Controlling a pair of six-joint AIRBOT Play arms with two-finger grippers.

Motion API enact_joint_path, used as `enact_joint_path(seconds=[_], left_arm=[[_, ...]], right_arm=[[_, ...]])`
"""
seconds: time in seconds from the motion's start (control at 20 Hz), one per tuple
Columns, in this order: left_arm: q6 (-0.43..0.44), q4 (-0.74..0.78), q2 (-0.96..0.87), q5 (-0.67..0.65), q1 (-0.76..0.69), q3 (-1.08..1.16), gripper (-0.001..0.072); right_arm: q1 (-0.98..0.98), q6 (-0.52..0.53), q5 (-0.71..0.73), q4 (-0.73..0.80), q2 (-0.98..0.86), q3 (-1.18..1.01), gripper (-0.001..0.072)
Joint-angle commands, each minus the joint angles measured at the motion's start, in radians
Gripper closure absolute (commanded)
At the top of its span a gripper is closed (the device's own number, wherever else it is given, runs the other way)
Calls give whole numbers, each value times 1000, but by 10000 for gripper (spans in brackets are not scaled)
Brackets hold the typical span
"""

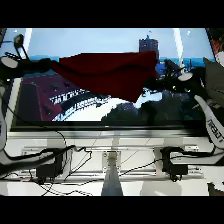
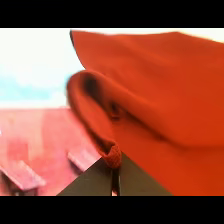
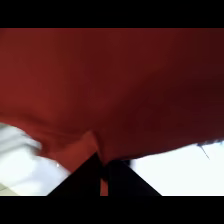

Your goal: Fold the clothes and pants, and hang the long-sleeved shirts on hangers.

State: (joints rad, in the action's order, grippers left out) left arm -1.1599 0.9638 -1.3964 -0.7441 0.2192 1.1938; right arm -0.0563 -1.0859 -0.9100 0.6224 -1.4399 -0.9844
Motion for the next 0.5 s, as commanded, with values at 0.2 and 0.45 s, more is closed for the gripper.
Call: enact_joint_path(seconds=[0.2,0.45], left_arm=[[0,2,477,186,39,11,692],[0,13,817,477,39,11,692]], right_arm=[[4,112,-45,102,401,-411,696],[4,112,53,176,707,-548,696]])
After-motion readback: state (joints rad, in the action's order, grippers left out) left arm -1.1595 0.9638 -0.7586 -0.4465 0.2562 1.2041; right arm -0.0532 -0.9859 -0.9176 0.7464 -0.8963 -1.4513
